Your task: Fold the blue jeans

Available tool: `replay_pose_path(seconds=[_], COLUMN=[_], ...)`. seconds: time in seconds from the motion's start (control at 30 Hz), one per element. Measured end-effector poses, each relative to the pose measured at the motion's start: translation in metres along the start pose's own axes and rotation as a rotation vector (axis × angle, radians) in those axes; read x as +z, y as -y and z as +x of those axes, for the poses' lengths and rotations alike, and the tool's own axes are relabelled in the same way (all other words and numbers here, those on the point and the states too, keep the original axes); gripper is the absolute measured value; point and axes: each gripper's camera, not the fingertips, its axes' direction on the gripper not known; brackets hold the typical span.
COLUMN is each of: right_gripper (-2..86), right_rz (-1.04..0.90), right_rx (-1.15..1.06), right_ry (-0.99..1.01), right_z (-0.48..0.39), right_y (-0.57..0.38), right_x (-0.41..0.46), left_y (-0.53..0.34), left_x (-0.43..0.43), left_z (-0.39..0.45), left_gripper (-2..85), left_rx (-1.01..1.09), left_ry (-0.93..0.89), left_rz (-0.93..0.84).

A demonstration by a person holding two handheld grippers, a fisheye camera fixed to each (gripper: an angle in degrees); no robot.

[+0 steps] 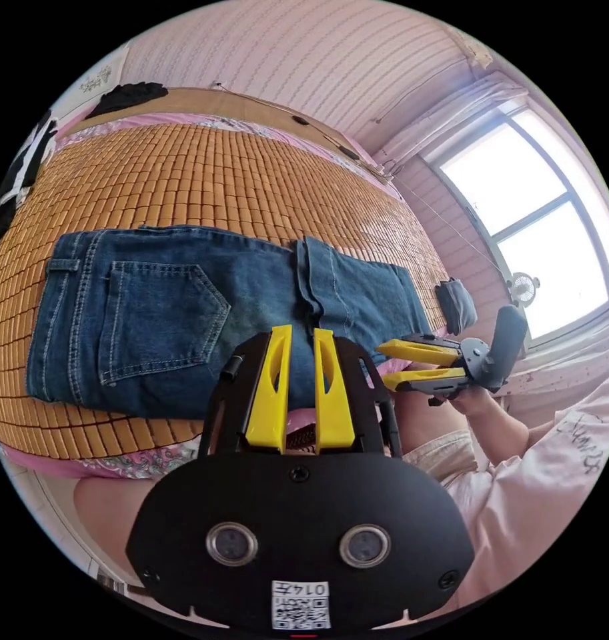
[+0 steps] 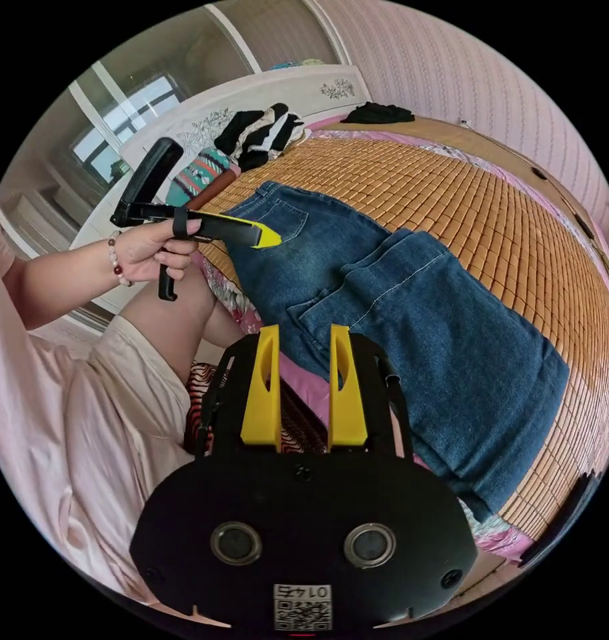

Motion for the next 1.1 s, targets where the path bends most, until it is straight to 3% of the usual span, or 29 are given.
replay_pose_path(seconds=[0.13, 0.4, 0.53, 0.73, 0.93, 1.1], right_gripper=[9.7, 8.2, 8.5, 4.5, 0.4, -0.1], right_rz=[-0.09, 0.038, -0.088, -0.069, 0.024, 0.184], right_rx=[-0.012, 0.112, 0.058, 0.076, 0.118, 0.133], right_ry=[-0.104, 0.004, -0.074, -0.03, 0.02, 0.067], right_z=[-0.011, 0.008, 0.006, 0.023, 0.037, 0.045], right_y=[0.021, 0.037, 0.05, 0.059, 0.06, 0.06], right_x=[0.047, 0.065, 0.103, 0.116, 0.103, 0.061], left_y=[0.024, 0.046, 0.053, 0.071, 0.078, 0.08], left_x=[0.011, 0.002, -0.002, 0.018, 0.005, -0.047], left_z=[0.018, -0.002, 0.0, 0.004, 0.015, 0.037], left_gripper=[8.3, 8.0, 6.8, 10.1, 0.2, -0.9], left_rx=[0.103, 0.01, 0.02, 0.012, 0.036, 0.098], left_ry=[-0.008, -0.053, -0.085, -0.007, 0.038, -0.029], left_rz=[-0.02, -0.036, -0.038, -0.147, -0.195, -0.064])
